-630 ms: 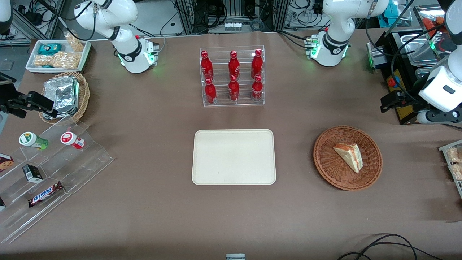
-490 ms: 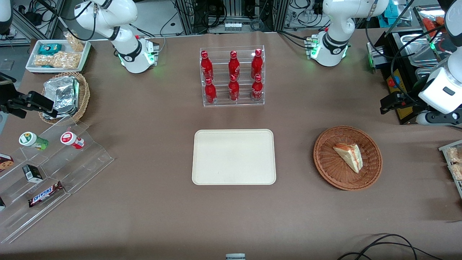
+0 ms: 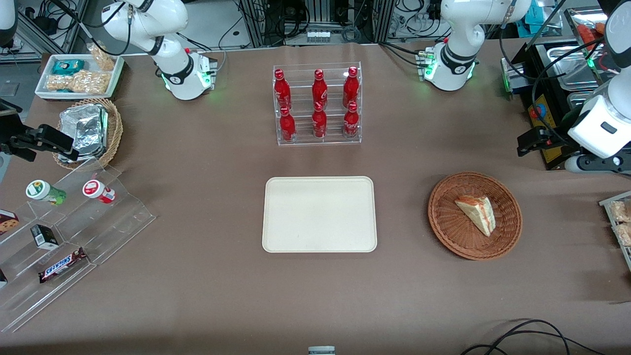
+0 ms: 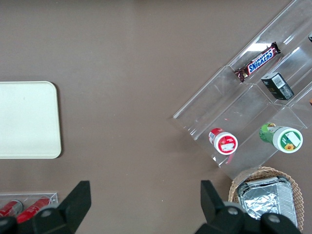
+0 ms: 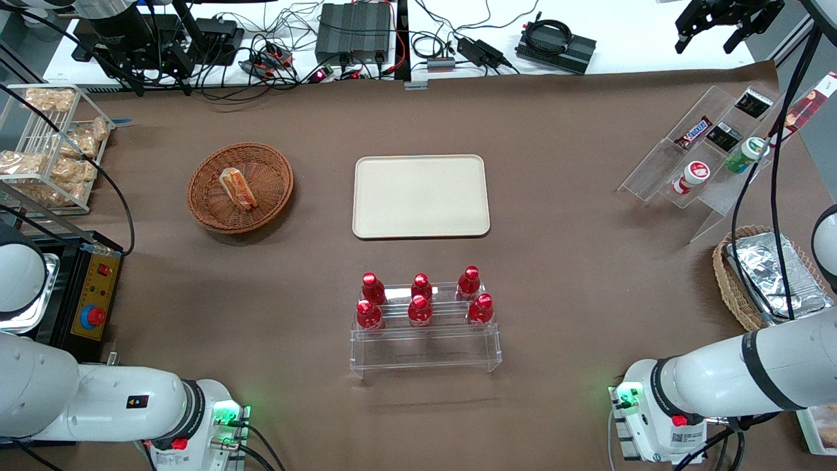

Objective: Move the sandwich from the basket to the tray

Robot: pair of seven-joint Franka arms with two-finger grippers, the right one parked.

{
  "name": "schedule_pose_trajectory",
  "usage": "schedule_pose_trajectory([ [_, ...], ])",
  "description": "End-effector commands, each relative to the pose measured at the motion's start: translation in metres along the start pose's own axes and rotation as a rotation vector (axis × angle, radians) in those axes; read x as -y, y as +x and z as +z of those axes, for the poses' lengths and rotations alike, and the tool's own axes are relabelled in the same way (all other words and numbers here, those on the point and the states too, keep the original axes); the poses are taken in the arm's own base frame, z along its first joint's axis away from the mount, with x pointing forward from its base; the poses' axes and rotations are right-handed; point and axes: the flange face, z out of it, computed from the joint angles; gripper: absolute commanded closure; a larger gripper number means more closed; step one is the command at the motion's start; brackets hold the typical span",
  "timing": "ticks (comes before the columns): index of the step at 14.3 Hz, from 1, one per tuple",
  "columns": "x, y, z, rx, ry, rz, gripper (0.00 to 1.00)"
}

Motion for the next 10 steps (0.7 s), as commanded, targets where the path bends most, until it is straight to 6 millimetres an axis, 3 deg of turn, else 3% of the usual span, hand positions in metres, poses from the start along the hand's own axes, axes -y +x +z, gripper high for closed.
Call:
schedule_pose_trajectory([
  [1, 0.001, 0.005, 0.014, 0.058, 0.006, 0.006, 0.00],
  [7, 0.000, 0.047, 0.120, 0.178, 0.015, 0.000, 0.00],
  [10, 0.001, 0.052, 0.186, 0.125, 0.024, -0.002, 0.00],
])
